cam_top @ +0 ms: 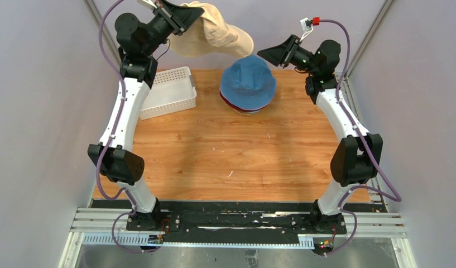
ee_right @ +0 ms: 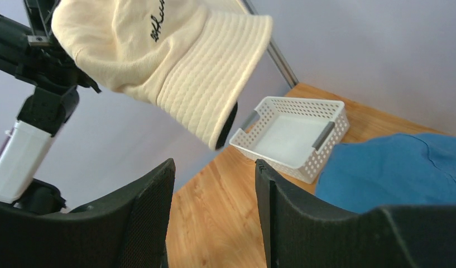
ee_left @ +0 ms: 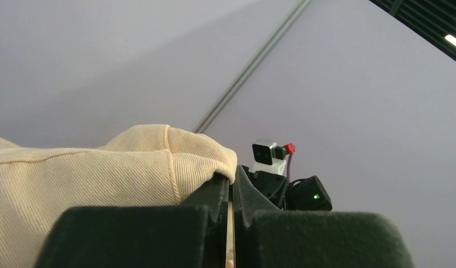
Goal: Stack the hats
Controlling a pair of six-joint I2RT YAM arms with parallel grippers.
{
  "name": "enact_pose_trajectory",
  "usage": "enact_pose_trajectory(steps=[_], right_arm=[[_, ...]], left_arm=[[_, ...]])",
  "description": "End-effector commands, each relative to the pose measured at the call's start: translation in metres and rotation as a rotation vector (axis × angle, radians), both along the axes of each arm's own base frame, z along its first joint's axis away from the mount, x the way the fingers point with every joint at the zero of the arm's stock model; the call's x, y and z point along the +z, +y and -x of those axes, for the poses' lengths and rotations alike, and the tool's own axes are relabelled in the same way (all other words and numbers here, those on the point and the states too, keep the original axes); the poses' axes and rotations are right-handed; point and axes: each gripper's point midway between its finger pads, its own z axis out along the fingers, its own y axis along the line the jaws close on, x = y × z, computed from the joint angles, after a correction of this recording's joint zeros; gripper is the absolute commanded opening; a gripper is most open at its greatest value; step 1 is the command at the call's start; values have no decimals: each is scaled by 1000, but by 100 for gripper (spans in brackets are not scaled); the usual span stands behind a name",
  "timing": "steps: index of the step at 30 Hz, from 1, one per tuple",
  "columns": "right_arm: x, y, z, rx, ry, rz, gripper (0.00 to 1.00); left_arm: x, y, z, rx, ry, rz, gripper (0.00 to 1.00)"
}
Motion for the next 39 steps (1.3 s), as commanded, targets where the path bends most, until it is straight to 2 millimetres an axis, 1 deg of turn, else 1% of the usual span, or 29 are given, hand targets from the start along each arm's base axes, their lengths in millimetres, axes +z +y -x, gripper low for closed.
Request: enact_pose_trajectory(steps=[1,4,7,15,25,30,35,39], right_arm=[[18,14,15,100,-41,-80,54],[18,15,15,115,-43,-99,54],[18,15,14,127,-37,-115,54],[13,18,11,159,-13,-152,54],[-2,20,4,160,19,-156,53],[-9,21,0,167,38,-169,53],[-10,21,-1,175,41,-178,53],[-8,21,-1,176,34,-181,53]], left_arm=[[13,-23,10,-69,-50,19,0],[9,-34,10,-86,-41,19,0],[5,-40,9,-94,-35,16,0],[-1,-47,3,-104,-25,19,0],[14,-50,7,-118,-56,42,0],[18,-52,9,-123,-64,47,0],[19,-55,9,-128,-66,51,0],[15,-58,9,-135,-60,46,0]])
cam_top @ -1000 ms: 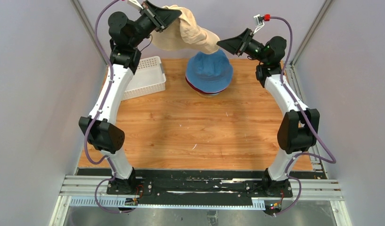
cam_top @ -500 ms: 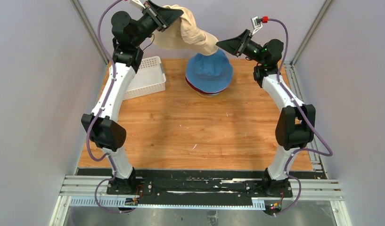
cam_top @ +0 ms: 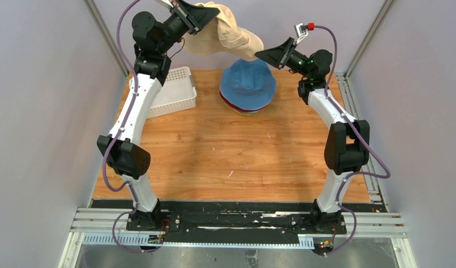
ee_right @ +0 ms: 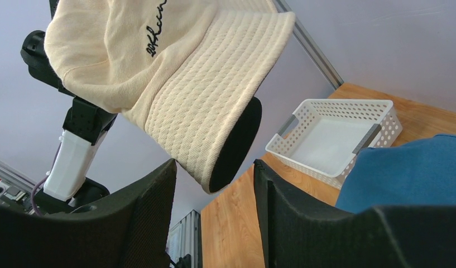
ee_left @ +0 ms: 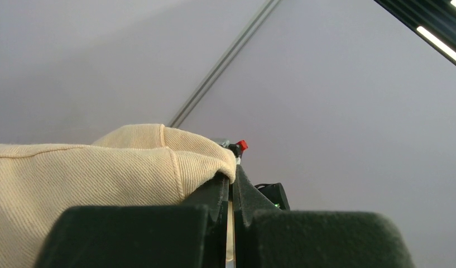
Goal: Stack the hats
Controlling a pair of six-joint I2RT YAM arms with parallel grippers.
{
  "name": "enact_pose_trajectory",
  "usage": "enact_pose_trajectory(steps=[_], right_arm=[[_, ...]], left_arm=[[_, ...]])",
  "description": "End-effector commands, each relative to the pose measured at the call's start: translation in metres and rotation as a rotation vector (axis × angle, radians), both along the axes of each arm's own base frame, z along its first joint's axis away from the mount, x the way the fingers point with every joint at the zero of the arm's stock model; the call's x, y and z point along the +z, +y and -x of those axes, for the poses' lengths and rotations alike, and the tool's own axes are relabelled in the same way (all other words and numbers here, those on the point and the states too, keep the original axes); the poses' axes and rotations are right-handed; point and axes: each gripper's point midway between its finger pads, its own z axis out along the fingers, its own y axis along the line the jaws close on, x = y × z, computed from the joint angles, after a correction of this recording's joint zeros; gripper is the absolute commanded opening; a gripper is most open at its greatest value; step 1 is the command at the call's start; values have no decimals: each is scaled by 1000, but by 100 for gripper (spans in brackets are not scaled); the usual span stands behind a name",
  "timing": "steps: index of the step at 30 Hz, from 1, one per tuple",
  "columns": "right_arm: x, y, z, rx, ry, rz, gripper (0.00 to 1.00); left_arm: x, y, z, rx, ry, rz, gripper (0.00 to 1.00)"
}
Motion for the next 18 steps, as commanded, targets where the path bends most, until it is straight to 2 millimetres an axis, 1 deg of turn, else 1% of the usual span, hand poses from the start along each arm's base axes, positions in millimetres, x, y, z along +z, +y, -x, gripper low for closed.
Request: enact_pose_trajectory(steps=[1,5,7,11,15,16,18], right_arm=[[8,10,11,40,-51,-10,53],[13,10,13,47,-60,-17,49],[15,10,13,49,-63,-20,44],[20,10,14,53,-70,-26,24],[22,10,14,54,-69,-33,4],[22,10,14,54,-69,-34,1],[22,10,14,54,-65,-34,1]], left_arm=[[14,-7,9,-22,-56,18,0],[5,-10,5,-23,-38,11,0],[0,-12,2,-24,-27,7,0],[-13,-15,-6,-25,0,-2,0],[-33,-16,-17,-13,36,-17,0],[-40,-16,-20,-6,47,-24,0],[-53,-18,-28,0,77,-36,0]])
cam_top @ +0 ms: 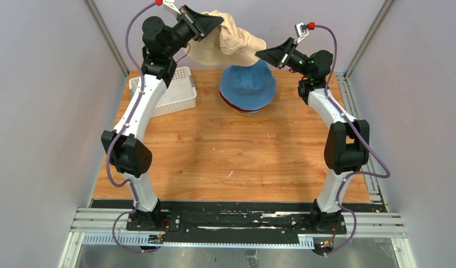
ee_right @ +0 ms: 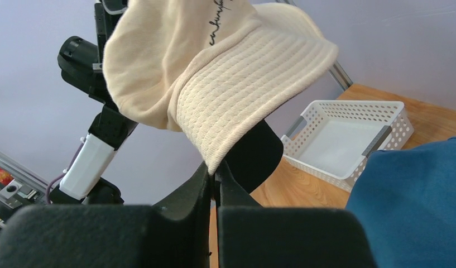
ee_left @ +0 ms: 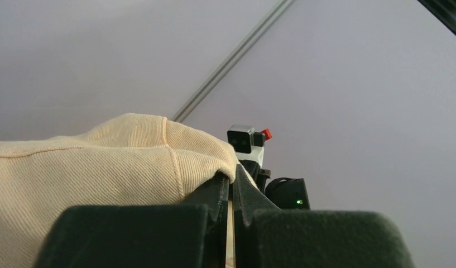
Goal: Stack the hats
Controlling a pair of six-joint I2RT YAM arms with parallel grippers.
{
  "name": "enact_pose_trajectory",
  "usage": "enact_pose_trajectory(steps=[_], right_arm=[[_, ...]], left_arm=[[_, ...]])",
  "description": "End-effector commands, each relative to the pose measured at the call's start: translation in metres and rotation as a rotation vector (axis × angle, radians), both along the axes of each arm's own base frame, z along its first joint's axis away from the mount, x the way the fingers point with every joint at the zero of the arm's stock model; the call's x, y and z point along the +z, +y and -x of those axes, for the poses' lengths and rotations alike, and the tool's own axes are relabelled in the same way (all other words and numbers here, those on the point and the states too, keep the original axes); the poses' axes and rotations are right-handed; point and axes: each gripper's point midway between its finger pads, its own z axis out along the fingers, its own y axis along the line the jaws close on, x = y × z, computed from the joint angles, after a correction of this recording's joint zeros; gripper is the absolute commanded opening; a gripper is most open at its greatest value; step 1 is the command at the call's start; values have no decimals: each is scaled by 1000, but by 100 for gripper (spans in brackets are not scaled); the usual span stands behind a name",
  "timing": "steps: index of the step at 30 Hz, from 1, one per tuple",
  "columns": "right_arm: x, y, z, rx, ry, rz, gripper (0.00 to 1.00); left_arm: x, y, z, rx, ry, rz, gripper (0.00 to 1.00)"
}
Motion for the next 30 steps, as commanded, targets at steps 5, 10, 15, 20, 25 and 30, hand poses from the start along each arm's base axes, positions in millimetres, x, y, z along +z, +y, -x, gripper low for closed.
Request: enact_pose_trajectory(steps=[5,10,15,20,25,30], right_arm=[[8,7,3,16,-47,0,1],[2,-1,-7,-5,-28,-1,1],[-6,-14,-11,-31,-9,6,1],[-20,-31,-14,-68,11,23,1],[-20,-46,-27,-103,6,27,1],[1,-52,-41,-111,-38,25,1]], left_arm=[[-59,-13,-34,9,71,-61,2],[-91,-18,-53,10,114,-90,2],[-110,-23,-63,-2,147,-96,1],[-125,-26,-70,-10,174,-99,1],[-121,-32,-74,-38,158,-66,1],[-100,-33,-77,-40,114,-42,0]])
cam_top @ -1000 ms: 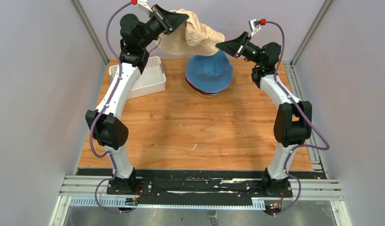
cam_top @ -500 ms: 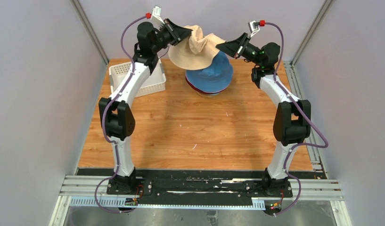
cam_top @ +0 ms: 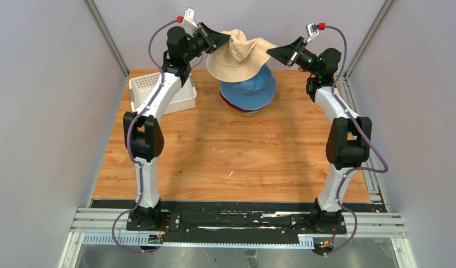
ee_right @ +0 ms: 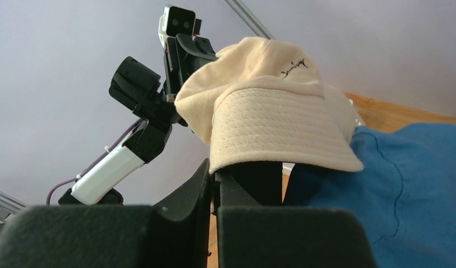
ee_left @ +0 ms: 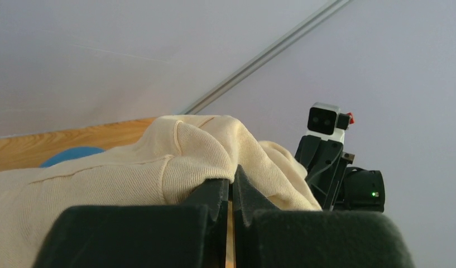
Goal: Stack the hats
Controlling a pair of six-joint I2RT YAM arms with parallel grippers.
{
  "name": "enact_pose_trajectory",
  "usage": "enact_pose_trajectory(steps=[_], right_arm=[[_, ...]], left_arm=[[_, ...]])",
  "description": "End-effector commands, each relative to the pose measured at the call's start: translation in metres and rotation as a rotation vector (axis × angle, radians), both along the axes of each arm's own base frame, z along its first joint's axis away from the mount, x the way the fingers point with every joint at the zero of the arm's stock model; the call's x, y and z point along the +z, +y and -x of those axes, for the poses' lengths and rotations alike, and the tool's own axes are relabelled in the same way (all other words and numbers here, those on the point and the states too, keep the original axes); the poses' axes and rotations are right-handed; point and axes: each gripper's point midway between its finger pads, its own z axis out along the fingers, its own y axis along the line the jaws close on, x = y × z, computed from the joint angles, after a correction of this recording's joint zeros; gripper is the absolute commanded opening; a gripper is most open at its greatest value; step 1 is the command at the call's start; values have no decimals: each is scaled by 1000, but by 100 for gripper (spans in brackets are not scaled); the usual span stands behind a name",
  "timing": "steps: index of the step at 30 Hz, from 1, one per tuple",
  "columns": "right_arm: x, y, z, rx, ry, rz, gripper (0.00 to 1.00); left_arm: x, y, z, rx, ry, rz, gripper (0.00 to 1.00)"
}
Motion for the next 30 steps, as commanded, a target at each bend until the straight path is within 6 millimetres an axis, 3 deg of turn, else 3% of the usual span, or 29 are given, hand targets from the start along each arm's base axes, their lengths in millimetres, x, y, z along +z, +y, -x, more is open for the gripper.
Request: enact_pose_trajectory(steps=[1,6,12,19,21,26,30], right_arm=[[34,-9,-10,-17,-113,8,1],[39,-8,-25,-17,-121,11,1],[18,-10,-37,-14,-77,10,1],[4,-25,-23,-17,-35,-22,1],[2,-28,-16,-23,-27,-19,1],[3,-30,7,-20,-24,-11,1],[7,-34,15,-33,-27,-14,0]], left_arm=[[32,-9,5,-34,-89,37,0],[38,-12,1,-49,-97,55,0],[19,-22,-6,-68,-65,49,0],[-9,-29,-12,-94,-4,42,3],[-10,-29,-12,-95,-2,43,9],[-6,-28,-11,-92,-9,43,40],[7,-21,-7,-74,-35,45,50]])
